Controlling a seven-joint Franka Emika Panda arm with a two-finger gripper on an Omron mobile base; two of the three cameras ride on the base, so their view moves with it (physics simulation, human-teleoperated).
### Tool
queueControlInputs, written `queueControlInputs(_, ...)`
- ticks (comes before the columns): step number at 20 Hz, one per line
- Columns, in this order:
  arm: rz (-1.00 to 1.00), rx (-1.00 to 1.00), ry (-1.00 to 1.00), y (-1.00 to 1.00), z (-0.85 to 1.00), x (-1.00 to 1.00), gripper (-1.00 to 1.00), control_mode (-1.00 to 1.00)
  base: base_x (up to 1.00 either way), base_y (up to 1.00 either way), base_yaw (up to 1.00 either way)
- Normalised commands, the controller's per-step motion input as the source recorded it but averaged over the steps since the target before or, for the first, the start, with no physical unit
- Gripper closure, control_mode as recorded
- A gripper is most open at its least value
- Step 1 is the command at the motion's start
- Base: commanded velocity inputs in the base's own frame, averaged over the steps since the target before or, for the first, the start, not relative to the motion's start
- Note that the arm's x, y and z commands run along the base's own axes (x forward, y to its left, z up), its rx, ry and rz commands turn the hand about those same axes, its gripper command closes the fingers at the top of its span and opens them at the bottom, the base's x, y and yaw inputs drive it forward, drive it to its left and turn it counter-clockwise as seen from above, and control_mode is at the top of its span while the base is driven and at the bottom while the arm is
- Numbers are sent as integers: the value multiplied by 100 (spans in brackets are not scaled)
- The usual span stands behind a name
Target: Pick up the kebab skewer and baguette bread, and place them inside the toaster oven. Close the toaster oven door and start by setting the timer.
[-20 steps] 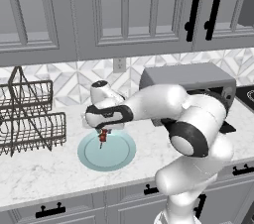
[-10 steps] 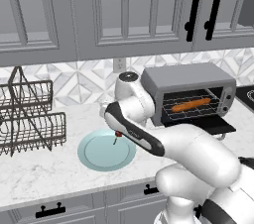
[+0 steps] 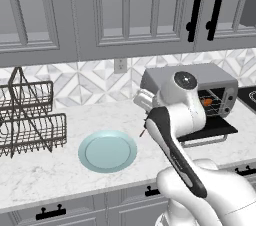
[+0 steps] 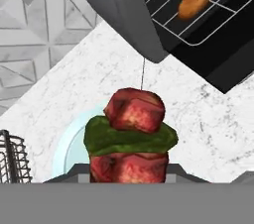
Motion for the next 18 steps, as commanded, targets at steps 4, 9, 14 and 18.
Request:
queueControlInputs(4, -24, 18, -7, -100, 86, -14, 100, -100, 0, 0, 0)
queueControlInputs(9, -26, 23, -2, -100, 76, -12, 100, -100, 0, 0, 0)
queueControlInputs(14, -24, 18, 0, -100, 35, -15, 100, -100, 0, 0, 0)
queueControlInputs(18, -20, 3, 0, -87, 2, -20, 100, -100, 0, 0, 0)
